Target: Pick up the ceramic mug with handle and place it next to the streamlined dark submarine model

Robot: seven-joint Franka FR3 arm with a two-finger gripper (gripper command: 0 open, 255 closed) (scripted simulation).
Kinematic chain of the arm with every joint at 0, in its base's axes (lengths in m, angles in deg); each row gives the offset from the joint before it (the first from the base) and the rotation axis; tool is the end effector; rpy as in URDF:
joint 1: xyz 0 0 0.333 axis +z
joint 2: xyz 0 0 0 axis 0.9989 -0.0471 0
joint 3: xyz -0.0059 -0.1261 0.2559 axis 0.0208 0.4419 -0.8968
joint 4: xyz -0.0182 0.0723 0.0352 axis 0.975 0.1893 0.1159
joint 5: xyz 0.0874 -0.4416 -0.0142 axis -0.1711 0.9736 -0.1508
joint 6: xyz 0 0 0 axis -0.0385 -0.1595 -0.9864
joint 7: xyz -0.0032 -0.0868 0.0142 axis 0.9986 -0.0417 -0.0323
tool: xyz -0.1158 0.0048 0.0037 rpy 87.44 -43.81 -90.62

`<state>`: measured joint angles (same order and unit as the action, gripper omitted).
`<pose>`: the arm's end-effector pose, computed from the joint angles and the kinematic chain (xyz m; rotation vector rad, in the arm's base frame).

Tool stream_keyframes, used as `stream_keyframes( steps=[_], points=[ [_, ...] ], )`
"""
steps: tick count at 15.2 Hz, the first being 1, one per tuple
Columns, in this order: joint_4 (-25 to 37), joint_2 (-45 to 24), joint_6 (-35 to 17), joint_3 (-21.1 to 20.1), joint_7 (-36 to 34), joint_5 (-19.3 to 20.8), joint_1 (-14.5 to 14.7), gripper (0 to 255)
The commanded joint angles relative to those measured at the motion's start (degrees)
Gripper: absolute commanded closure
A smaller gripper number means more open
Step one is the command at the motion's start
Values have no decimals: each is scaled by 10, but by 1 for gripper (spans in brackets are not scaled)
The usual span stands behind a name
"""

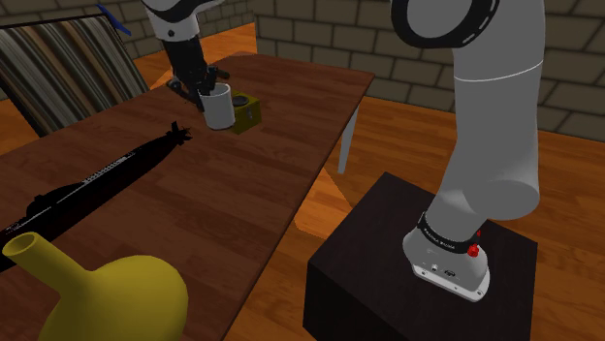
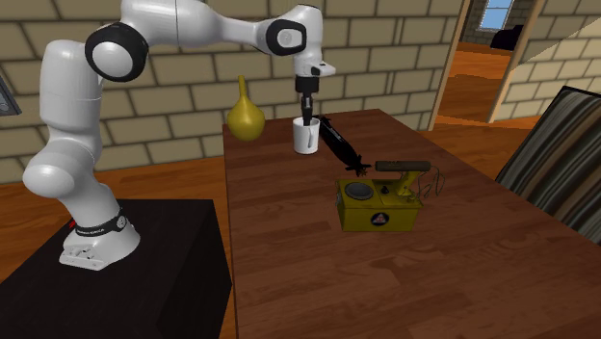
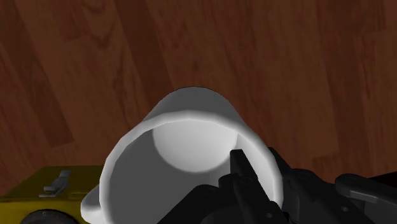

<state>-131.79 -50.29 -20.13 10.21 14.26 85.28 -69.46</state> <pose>0.6768 0.2634 0.4466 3.0700 0.0809 -0.0069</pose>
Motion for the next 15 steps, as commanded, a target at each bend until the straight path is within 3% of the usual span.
stream_keyframes(
  steps=[1, 15],
  points=[
    [-18, 2, -17, 0, -1, 0, -1, 255],
    [-107, -10, -118, 1, -9, 3, -3, 255]
  ],
)
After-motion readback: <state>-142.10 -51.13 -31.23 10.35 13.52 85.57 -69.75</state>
